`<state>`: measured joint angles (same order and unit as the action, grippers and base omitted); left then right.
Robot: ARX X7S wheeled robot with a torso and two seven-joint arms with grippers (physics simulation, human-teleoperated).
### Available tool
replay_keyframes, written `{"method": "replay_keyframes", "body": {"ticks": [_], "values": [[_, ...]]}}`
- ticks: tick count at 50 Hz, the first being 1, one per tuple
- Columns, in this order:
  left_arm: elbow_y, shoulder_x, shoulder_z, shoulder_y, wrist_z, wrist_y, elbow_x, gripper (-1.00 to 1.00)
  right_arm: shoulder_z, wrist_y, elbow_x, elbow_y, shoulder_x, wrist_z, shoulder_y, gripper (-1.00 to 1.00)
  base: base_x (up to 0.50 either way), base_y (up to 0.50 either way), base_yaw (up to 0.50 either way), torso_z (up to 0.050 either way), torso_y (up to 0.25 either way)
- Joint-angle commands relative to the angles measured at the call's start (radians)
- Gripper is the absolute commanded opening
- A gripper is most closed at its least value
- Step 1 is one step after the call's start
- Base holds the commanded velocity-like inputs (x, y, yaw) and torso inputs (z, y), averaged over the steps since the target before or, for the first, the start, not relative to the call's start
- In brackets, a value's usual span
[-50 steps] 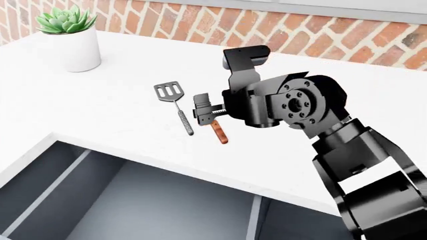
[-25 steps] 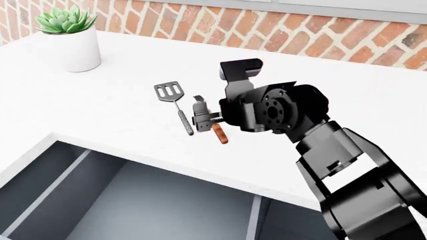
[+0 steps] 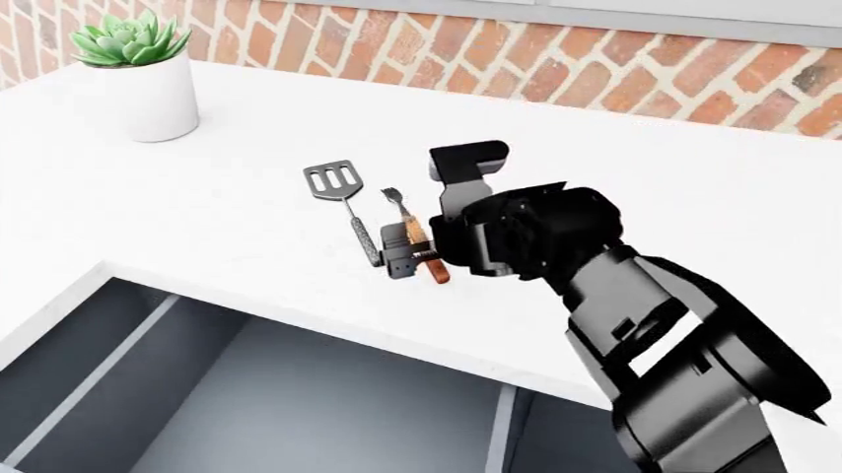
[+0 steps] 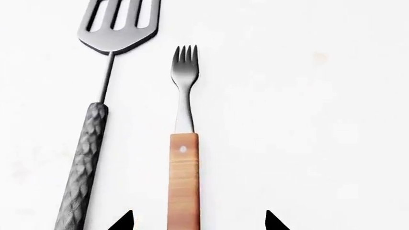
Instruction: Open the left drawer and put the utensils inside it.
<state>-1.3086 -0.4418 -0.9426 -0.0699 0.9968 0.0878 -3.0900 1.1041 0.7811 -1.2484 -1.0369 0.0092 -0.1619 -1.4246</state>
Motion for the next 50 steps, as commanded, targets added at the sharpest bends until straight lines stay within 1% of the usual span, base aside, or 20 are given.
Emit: {"method": "replay_keyframes", "body": {"ticks": [1,5,6,25,28,31,34,37,38,40,41,43,44,46,47,50], "values": [[0.0,0.0,-0.003,0.001,0.0,0.0,-0.001,1.0,0.174,-0.067,-0.156,-0.065,-0.009,0.044,0.003,1.0,0.0,0.0,0.0,0.0,0.0],[0.0,0.001,-0.004,0.002,0.0,0.0,0.0,1.0,0.225,-0.087,-0.197,-0.072,-0.008,0.042,0.001,1.0,0.0,0.0,0.0,0.0,0.0],[0.0,0.001,-0.004,0.002,0.001,0.0,0.0,1.0,0.236,-0.092,-0.199,-0.069,-0.008,0.032,0.0,-1.0,0.0,0.0,0.0,0.0,0.0],[0.0,0.005,-0.011,0.004,0.001,-0.002,-0.001,1.0,0.303,-0.137,-0.22,-0.02,0.006,-0.011,-0.01,-1.0,0.0,0.0,0.0,0.0,0.0],[0.0,0.006,-0.013,0.006,0.001,-0.001,0.0,1.0,0.27,-0.127,-0.253,0.147,0.09,-0.097,-0.028,-1.0,0.0,0.0,0.0,0.0,0.0],[0.0,0.005,-0.013,0.005,0.003,-0.002,-0.001,1.0,0.222,-0.106,-0.307,0.398,0.211,-0.218,-0.054,-1.0,0.0,0.0,0.0,0.0,0.0],[0.0,0.005,-0.012,0.004,0.003,-0.002,-0.002,1.0,0.188,-0.089,-0.345,0.524,0.28,-0.294,-0.08,-1.0,0.0,0.0,0.0,0.0,0.0],[0.0,0.002,-0.009,0.003,0.006,-0.005,-0.002,1.0,0.135,-0.056,-0.419,0.813,0.423,-0.467,-0.117,-1.0,0.0,0.0,0.0,0.0,0.0],[0.0,0.002,-0.009,0.003,0.006,-0.005,-0.002,1.0,0.129,-0.05,-0.431,0.85,0.442,-0.489,-0.122,-1.0,0.0,0.0,0.0,0.0,0.0],[0.0,0.002,-0.008,0.002,0.01,-0.003,-0.002,1.0,0.105,-0.029,-0.487,0.994,0.518,-0.569,-0.13,-1.0,0.0,0.0,0.0,0.0,0.0],[0.0,0.001,-0.007,0.002,0.009,-0.004,-0.002,1.0,0.1,-0.027,-0.502,1.019,0.532,-0.583,-0.129,-1.0,0.0,0.0,0.0,0.0,0.0],[0.0,0.0,-0.004,0.001,0.01,-0.004,-0.003,1.0,0.086,-0.003,-0.548,1.137,0.586,-0.612,-0.137,-1.0,0.0,0.0,0.0,0.0,0.0],[0.0,0.0,-0.005,0.001,0.011,-0.004,-0.001,1.0,0.086,-0.003,-0.548,1.137,0.586,-0.612,-0.137,-1.0,0.0,0.0,0.0,0.0,0.0],[0.0,-0.001,-0.004,0.002,0.012,-0.003,-0.001,1.0,0.101,0.077,-0.563,1.282,0.624,-0.571,-0.17,-1.0,0.0,0.0,0.0,0.0,0.0],[0.0,-0.001,-0.004,0.002,0.011,-0.003,-0.001,1.0,0.11,0.111,-0.559,1.341,0.629,-0.533,-0.181,-1.0,0.0,0.0,0.0,0.0,0.0],[0.0,0.0,-0.004,0.003,0.008,-0.003,-0.001,1.0,0.128,0.171,-0.554,1.462,0.618,-0.498,-0.209,-1.0,0.0,0.0,0.0,0.0,0.0]]}}
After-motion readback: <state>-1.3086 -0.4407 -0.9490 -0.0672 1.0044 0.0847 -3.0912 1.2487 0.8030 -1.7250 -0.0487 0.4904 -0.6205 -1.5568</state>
